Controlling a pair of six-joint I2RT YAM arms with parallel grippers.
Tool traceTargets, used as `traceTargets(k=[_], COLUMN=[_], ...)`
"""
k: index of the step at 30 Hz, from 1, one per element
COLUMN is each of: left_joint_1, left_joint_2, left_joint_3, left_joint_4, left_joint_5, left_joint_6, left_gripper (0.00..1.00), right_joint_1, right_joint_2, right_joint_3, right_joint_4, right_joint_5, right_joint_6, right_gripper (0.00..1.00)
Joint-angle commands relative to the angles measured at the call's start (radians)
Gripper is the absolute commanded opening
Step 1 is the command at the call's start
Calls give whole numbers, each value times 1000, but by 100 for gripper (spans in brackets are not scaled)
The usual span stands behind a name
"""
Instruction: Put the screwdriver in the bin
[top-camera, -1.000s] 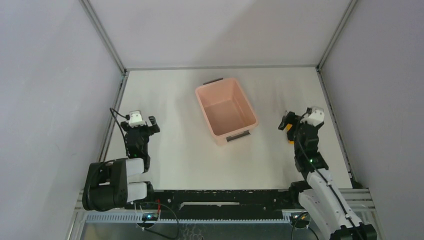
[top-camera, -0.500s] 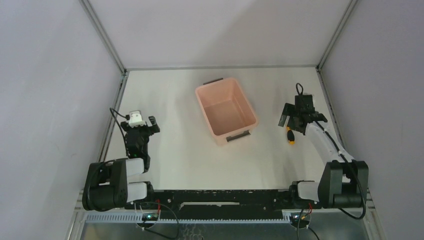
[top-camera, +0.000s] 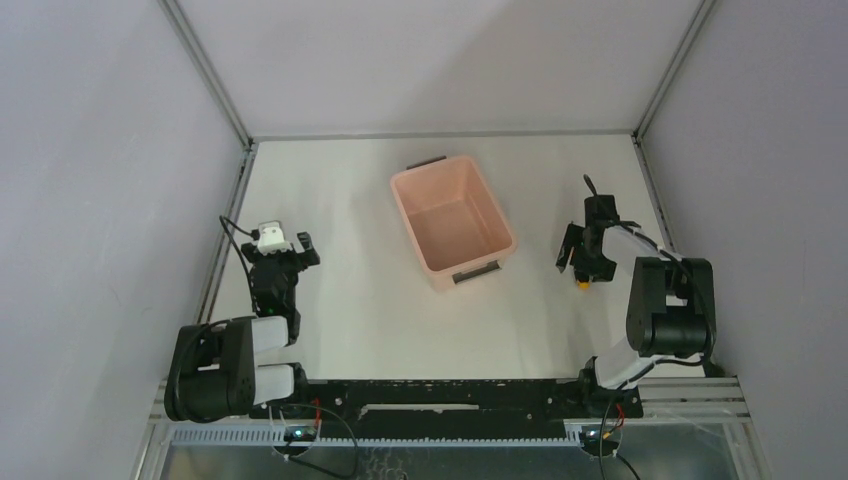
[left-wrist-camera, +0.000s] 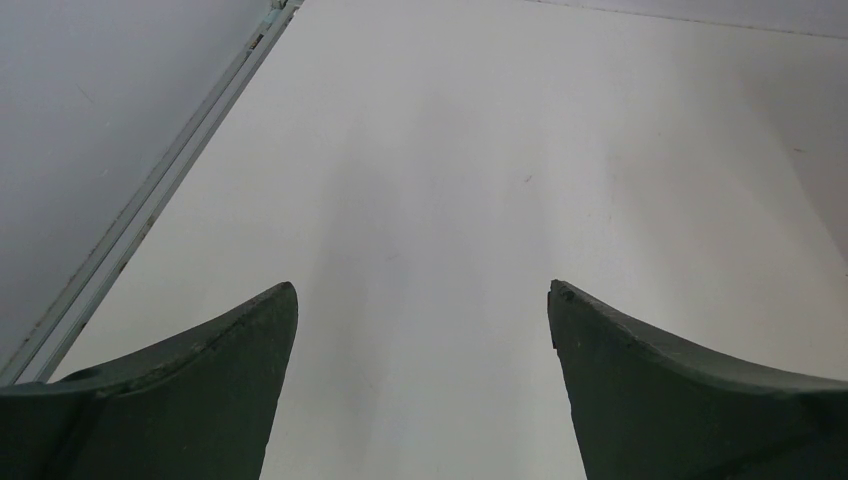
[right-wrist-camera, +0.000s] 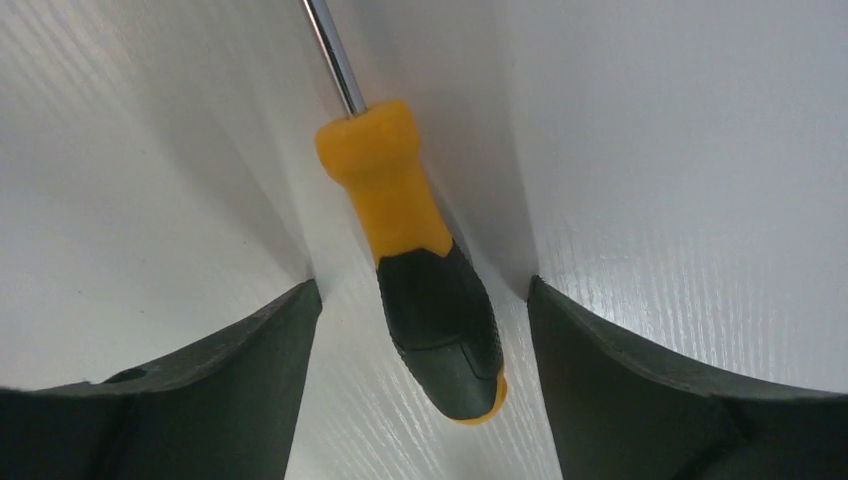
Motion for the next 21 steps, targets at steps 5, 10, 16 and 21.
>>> traceTargets(k=[5,10,16,21], left_joint_1=[-5,-6,-6,-6], left_joint_2=[-8,-9,-10,-9], left_joint_3=[41,41,41,40], left_joint_4=[33,33,33,33], left_joint_5=[-11,-11,-11,-11], left_joint_6=[17,17,17,17], left_gripper=[100,100,100,100], right_joint_1=[-12,-12,28,150], right_joint_2=[22,-73,-210,-273], right_joint_3=[20,117,266,411], right_joint_4=[40,-121,-323,-434], right_joint_5=[-41,16,44,66], right_joint_6=[-11,-9,6,34], right_gripper=[40,0,0,4])
